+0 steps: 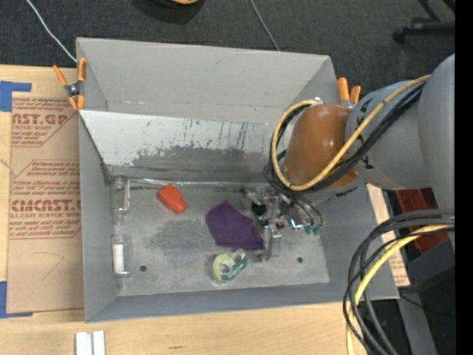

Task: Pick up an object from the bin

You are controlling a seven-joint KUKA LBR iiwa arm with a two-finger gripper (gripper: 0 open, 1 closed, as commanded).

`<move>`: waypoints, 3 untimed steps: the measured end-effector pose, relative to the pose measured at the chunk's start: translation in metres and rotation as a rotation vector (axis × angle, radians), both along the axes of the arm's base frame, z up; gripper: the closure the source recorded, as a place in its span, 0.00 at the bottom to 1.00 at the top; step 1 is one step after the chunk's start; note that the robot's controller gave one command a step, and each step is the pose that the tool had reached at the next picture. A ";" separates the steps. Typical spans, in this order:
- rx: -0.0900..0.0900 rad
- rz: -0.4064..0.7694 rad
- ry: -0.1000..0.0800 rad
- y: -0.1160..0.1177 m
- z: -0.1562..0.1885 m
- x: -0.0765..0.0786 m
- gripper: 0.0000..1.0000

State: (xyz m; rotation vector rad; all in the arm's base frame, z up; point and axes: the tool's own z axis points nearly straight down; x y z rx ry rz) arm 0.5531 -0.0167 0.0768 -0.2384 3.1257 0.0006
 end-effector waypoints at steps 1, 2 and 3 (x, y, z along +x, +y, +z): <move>0.001 0.135 0.001 0.024 -0.007 -0.001 1.00; 0.001 0.135 0.001 0.024 -0.007 -0.001 1.00; 0.001 0.137 0.003 0.036 0.079 -0.023 1.00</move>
Offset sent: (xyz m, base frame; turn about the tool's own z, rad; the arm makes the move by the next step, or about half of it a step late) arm 0.0000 0.0000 0.0000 0.0000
